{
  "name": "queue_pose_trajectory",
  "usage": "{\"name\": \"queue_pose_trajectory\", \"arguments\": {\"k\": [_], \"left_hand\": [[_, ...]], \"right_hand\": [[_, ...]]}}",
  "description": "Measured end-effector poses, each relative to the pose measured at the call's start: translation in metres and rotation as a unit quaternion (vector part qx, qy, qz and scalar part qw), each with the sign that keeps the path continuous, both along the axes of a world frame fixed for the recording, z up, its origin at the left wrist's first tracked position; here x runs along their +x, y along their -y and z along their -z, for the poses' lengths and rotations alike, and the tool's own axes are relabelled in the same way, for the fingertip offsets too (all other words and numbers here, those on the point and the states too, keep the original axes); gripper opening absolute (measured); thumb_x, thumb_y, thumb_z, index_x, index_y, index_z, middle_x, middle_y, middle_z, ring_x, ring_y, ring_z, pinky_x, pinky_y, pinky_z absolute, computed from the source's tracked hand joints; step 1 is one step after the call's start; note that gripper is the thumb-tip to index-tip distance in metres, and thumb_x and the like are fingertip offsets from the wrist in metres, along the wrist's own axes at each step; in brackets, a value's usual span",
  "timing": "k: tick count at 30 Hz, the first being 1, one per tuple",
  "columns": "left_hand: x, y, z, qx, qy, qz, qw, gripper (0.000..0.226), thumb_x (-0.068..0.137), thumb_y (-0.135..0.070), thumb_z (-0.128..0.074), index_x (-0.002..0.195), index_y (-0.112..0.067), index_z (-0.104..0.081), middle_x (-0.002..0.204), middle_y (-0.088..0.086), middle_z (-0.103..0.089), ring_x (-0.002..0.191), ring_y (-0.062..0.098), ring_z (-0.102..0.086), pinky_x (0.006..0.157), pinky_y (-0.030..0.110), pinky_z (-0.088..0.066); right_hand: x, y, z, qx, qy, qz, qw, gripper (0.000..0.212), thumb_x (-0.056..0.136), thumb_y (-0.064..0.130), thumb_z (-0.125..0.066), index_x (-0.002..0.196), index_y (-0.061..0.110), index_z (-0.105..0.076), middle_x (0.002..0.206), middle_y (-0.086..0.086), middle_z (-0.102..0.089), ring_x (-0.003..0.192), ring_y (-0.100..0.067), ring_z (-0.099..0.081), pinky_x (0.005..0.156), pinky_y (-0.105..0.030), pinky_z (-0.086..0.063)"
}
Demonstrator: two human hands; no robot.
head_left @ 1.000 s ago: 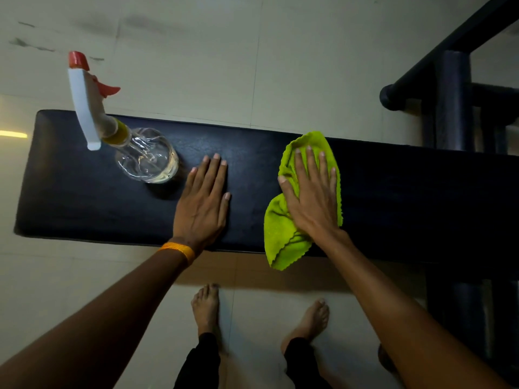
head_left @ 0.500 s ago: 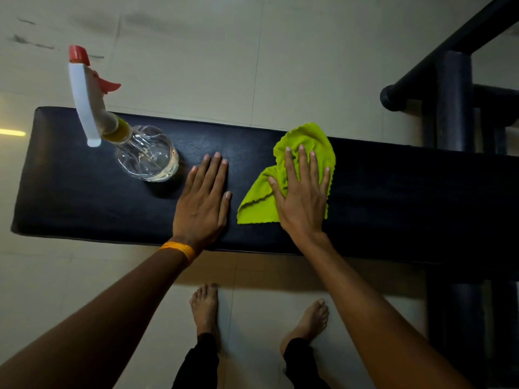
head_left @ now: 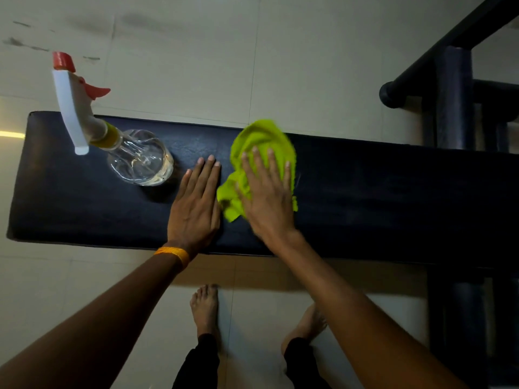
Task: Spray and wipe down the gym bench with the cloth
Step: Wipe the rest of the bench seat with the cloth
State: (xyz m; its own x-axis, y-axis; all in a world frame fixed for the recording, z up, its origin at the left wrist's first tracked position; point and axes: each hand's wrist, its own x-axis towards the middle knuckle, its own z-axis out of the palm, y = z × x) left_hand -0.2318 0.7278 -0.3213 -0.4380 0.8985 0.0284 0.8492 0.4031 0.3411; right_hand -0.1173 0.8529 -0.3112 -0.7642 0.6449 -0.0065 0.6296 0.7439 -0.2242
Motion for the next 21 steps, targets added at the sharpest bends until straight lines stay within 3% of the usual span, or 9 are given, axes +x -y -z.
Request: {"name": "queue_pose_trajectory", "arguments": {"k": [2,6,9,12,14,16,18,21], "left_hand": [[0.000,0.000,-0.002,0.003,0.008,-0.009,1.000,0.058,0.103,-0.026,-0.029,0.157,-0.003,-0.025,0.166,0.012,-0.020,0.156,0.024,-0.014,0.126,0.044,-0.015],[0.002,-0.004,-0.006,-0.012,-0.005,-0.009,1.000,0.059,0.103,-0.029,-0.028,0.156,-0.004,-0.027,0.165,0.014,-0.022,0.155,0.027,-0.016,0.126,0.045,-0.015],[0.007,-0.008,-0.007,-0.039,-0.010,-0.023,0.999,0.062,0.104,-0.034,-0.024,0.158,-0.004,-0.023,0.166,0.015,-0.018,0.156,0.027,-0.012,0.127,0.047,-0.011],[0.010,-0.009,-0.005,-0.051,-0.018,-0.028,0.998,0.063,0.104,-0.035,-0.023,0.158,-0.003,-0.021,0.167,0.015,-0.016,0.156,0.027,-0.010,0.126,0.048,-0.011],[0.009,-0.009,-0.005,-0.040,-0.015,-0.022,0.999,0.062,0.104,-0.034,-0.024,0.158,-0.004,-0.022,0.167,0.015,-0.017,0.156,0.027,-0.011,0.126,0.049,-0.012],[0.010,-0.009,-0.007,-0.021,-0.010,-0.025,0.999,0.061,0.104,-0.033,-0.025,0.157,-0.004,-0.024,0.166,0.015,-0.020,0.155,0.027,-0.013,0.126,0.050,-0.012],[0.014,-0.014,-0.009,0.003,-0.002,-0.041,0.999,0.060,0.103,-0.031,-0.026,0.156,-0.002,-0.028,0.165,0.016,-0.023,0.154,0.028,-0.017,0.126,0.049,-0.013],[0.026,-0.031,-0.013,0.028,0.011,-0.039,0.999,0.059,0.103,-0.030,-0.028,0.154,-0.001,-0.031,0.163,0.017,-0.026,0.153,0.031,-0.020,0.125,0.049,-0.014]], "right_hand": [[0.037,0.030,0.001,0.004,0.012,-0.088,0.996,0.074,0.087,0.045,-0.065,0.152,0.019,-0.042,0.160,-0.006,-0.038,0.150,-0.034,-0.031,0.121,-0.058,-0.024],[0.113,0.010,0.005,0.031,-0.010,-0.107,0.994,0.064,0.087,0.032,-0.053,0.149,0.014,-0.047,0.157,-0.011,-0.043,0.147,-0.037,-0.036,0.119,-0.054,-0.025],[0.156,-0.050,0.001,0.020,0.010,-0.021,1.000,0.071,0.083,0.013,-0.055,0.153,0.015,-0.039,0.161,-0.012,-0.035,0.150,-0.038,-0.027,0.122,-0.055,-0.023],[0.139,-0.084,0.000,0.007,-0.019,0.163,0.986,0.054,0.100,0.033,-0.046,0.151,0.013,-0.044,0.161,-0.012,-0.036,0.150,-0.040,-0.026,0.121,-0.060,-0.023],[0.096,-0.067,0.001,0.002,-0.038,0.236,0.971,0.054,0.099,0.037,-0.044,0.148,0.014,-0.048,0.159,-0.012,-0.038,0.150,-0.041,-0.028,0.121,-0.062,-0.019],[0.058,-0.031,0.000,0.010,-0.064,0.187,0.980,0.054,0.095,0.030,-0.050,0.147,0.014,-0.050,0.156,-0.013,-0.043,0.146,-0.044,-0.033,0.119,-0.064,-0.021],[0.045,-0.004,-0.004,0.005,-0.063,0.068,0.996,0.054,0.093,0.028,-0.047,0.146,0.015,-0.051,0.155,-0.012,-0.046,0.145,-0.043,-0.037,0.119,-0.064,-0.024],[0.057,-0.039,-0.009,-0.015,-0.045,-0.045,0.998,0.064,0.081,0.021,-0.055,0.145,0.015,-0.053,0.154,-0.011,-0.047,0.145,-0.040,-0.039,0.118,-0.059,-0.030]]}}
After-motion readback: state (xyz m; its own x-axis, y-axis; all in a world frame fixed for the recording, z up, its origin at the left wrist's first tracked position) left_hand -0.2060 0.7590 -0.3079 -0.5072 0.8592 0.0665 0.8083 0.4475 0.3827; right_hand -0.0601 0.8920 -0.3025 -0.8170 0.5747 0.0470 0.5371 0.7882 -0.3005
